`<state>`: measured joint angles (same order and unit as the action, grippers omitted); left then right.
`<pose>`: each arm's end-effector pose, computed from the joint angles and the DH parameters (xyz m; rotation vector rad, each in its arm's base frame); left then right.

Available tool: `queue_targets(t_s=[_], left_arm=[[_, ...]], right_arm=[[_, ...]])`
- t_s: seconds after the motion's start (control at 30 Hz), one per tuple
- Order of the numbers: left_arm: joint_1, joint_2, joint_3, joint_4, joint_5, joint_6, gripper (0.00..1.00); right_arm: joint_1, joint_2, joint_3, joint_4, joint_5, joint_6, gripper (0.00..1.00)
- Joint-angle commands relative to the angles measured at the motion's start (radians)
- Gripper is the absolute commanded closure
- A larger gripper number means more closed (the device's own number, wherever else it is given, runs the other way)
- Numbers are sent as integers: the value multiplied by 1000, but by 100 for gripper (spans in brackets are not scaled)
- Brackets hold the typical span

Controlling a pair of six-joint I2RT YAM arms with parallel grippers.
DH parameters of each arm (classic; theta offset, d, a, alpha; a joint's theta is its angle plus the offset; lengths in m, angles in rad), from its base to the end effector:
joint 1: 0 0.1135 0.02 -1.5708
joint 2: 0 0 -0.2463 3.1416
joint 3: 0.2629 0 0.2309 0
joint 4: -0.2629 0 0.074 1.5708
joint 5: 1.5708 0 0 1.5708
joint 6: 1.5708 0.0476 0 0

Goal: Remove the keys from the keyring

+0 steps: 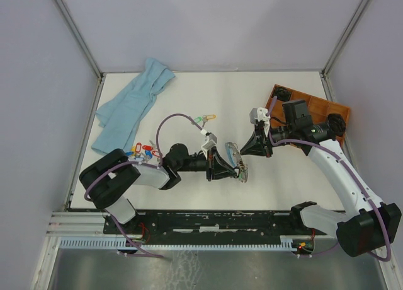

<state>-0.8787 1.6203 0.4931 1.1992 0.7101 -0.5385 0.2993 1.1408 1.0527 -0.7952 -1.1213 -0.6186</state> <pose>0.1624 -0.2445 0.1918 0.9222 1.5066 -1.6097 0.1830 0.1013 0.3044 -1.3239 1.6371 1.1564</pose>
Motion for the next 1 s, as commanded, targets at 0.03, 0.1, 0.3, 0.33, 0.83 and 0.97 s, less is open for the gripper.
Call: queue_targets(t_s=[0.03,0.1,0.3,0.33,0.83,0.97], left_arm=[[-6,-56,19,-52,-77,-67,83],[-8,-68,18,-73,-85,-74,89],[-8,-104,2,-71,-86,-106,97],[-9,-110,-2,-69,-86,-115,97],[1,-215,19,-182,-101,-317,97],[29,-248,36,-203,-106,-379,97]], right_arm=[[3,-7,46,23,-50,-12,93],[4,-7,47,23,-51,-11,93],[3,-7,46,24,-50,-10,93],[5,-6,46,26,-49,-10,93],[3,-9,26,165,116,159,76],[-1,-30,41,157,81,176,66]])
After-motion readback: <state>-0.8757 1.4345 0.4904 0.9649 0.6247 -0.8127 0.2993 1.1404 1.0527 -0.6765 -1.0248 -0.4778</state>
